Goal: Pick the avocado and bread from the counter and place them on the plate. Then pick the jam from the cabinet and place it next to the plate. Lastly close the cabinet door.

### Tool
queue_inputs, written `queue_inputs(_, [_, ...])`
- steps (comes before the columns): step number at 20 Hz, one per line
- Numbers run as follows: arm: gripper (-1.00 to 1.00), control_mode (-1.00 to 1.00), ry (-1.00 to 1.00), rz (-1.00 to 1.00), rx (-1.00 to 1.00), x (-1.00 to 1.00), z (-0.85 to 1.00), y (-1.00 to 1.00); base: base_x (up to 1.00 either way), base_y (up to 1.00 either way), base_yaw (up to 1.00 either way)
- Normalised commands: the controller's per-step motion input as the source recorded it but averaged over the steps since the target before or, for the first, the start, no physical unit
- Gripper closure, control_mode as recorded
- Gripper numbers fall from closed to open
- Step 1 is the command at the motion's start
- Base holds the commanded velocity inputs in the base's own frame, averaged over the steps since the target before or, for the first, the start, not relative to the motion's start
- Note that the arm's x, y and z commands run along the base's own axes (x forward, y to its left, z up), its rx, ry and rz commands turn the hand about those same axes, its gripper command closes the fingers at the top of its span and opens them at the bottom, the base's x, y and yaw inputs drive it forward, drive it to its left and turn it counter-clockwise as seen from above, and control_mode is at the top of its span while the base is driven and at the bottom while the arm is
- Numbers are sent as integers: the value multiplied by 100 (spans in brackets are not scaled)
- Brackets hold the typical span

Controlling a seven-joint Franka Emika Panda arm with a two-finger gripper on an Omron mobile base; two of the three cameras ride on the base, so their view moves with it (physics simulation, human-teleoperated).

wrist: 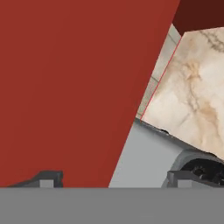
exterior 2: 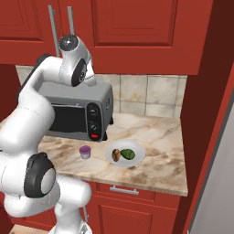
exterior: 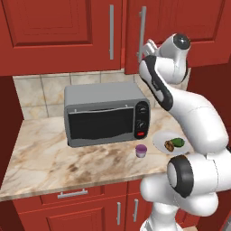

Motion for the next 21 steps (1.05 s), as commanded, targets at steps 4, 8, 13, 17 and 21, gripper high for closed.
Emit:
queue_inputs(4, [-100, -100, 0, -8, 0, 100, 5, 1, 0, 0, 0])
queue_inputs(8, [-100, -100, 0, -7, 0, 100, 5, 0, 0, 0, 0])
queue_inputs(13, [-100, -100, 0, -6, 0, 100, 0, 0, 0, 0, 0])
queue_inputs(17, [-100, -100, -2, -2, 0, 42, 0, 0, 0, 0, 0])
queue_inputs(21, [-100, -100, -14, 0, 0, -49, 0, 0, 0, 0, 0])
